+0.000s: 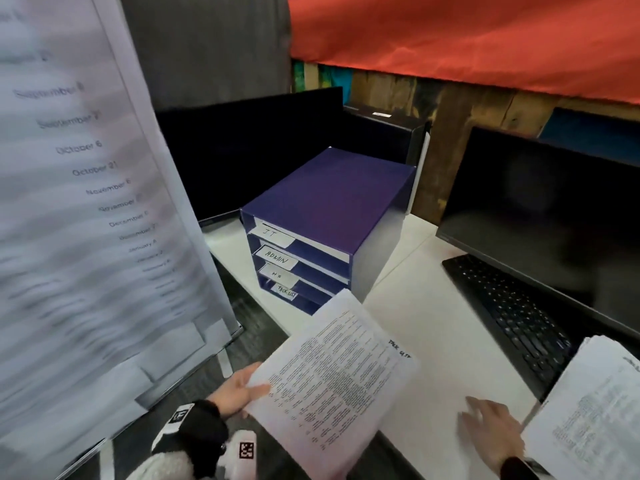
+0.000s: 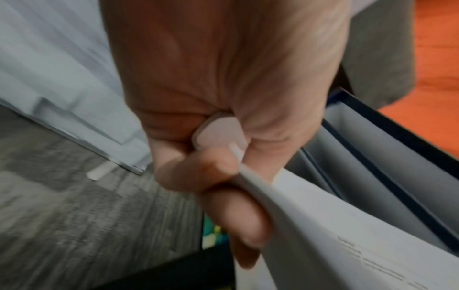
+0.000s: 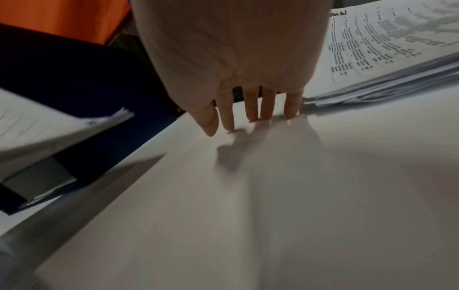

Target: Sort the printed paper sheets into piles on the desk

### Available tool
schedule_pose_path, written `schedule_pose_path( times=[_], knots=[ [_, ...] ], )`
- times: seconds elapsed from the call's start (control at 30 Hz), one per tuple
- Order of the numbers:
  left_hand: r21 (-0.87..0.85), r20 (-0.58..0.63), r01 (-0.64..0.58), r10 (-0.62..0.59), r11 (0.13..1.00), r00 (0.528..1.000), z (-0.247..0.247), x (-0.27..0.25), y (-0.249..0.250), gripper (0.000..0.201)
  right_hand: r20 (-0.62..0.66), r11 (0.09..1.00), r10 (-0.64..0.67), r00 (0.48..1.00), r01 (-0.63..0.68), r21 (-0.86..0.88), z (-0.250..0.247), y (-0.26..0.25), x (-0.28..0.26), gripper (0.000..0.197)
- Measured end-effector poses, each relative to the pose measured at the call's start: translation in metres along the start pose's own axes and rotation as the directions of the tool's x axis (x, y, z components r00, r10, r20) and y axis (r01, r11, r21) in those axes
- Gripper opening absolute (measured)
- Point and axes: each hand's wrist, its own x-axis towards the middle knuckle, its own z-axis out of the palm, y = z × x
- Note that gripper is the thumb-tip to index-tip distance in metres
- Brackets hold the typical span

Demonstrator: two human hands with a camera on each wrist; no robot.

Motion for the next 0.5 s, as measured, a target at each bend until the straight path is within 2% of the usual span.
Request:
schedule_pose_path(
  times=[0.07,0.1,0.2,0.3,0.4,0.5],
  knots=[
    [-0.084,-0.059,0.018,-0.023,0.996,0.998,-0.015,-0.014,-0.018,0.042,-0.003,1.0,0.006,1.0,-0.006,0.005,0.002,-0.001,0.0,0.046],
    [-0.133,-0.083,0.027,-0.038,0.991,0.996,-0.021,-0.021,-0.025,0.04,-0.002,1.0,0.012,1.0,-0.012,0.011,0.001,-0.002,0.0,0.046],
    [-0.241,-0.119,0.063,-0.094,0.969,0.989,-0.045,-0.03,-0.047,0.055,0.012,1.0,-0.005,1.0,0.005,-0.011,-0.002,-0.003,0.001,0.046],
    [-0.334,-0.18,0.101,-0.169,0.937,0.969,-0.067,-0.025,-0.062,0.046,0.003,1.0,-0.005,1.0,0.005,-0.025,-0.003,-0.004,0.002,0.046],
    [-0.314,-0.176,0.134,-0.196,0.94,0.965,-0.083,-0.011,-0.062,0.049,0.007,1.0,0.005,1.0,-0.004,-0.021,-0.003,-0.006,0.005,0.045],
    [-0.294,-0.185,0.156,-0.216,0.943,0.959,-0.103,-0.003,-0.053,0.038,0.006,1.0,0.0,1.0,0.0,-0.012,0.0,-0.003,0.008,0.045]
  ],
)
